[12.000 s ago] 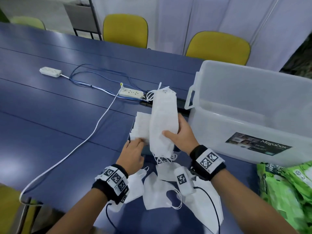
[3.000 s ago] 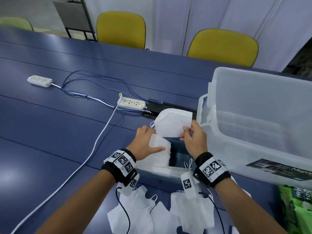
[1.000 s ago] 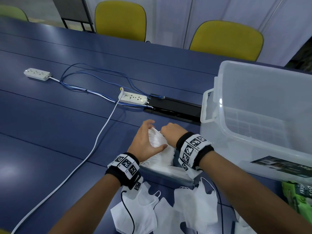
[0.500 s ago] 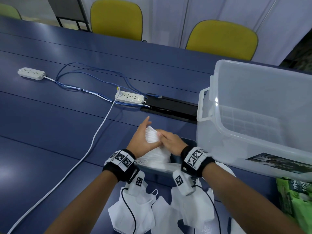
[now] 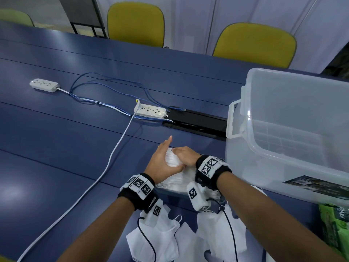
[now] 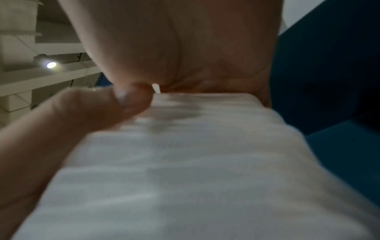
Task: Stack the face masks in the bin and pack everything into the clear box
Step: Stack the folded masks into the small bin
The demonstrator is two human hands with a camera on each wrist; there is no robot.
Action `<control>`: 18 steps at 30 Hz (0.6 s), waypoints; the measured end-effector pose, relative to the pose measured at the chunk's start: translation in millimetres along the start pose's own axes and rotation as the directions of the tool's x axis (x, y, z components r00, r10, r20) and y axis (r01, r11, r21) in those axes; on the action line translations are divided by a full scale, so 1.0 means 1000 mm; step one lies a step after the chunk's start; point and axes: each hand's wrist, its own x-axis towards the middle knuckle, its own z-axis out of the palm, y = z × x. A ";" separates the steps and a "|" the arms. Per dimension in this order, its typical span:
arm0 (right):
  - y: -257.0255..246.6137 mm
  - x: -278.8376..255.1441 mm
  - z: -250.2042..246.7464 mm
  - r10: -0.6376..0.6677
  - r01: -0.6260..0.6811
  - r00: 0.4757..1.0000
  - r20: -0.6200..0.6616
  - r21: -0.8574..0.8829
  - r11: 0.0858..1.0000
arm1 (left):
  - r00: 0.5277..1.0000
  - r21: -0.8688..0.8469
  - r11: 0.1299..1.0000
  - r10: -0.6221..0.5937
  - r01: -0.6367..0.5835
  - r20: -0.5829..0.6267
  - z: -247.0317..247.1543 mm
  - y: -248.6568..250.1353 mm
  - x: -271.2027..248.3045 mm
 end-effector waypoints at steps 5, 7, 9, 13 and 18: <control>0.019 -0.010 -0.012 0.104 -0.106 0.994 0.024 0.141 0.984 | 0.999 0.012 0.999 0.035 -0.035 0.019 -0.005 0.002 0.005; 0.029 -0.018 -0.018 0.091 -0.086 0.996 -0.018 0.197 0.977 | 1.000 -0.054 0.999 0.011 -0.009 0.029 -0.011 0.003 0.004; 0.039 -0.026 -0.021 0.060 -0.032 0.987 -0.150 0.184 0.982 | 0.999 -0.106 0.994 0.003 0.002 0.047 -0.018 0.001 0.003; 0.059 -0.043 -0.020 -0.076 0.101 0.919 -0.387 0.046 0.994 | 0.995 -0.185 0.981 -0.037 0.054 0.093 -0.026 -0.005 -0.001; 0.050 -0.044 -0.010 -0.151 0.128 0.942 -0.300 -0.094 0.987 | 0.987 -0.173 0.980 -0.071 0.096 0.143 -0.013 -0.008 -0.007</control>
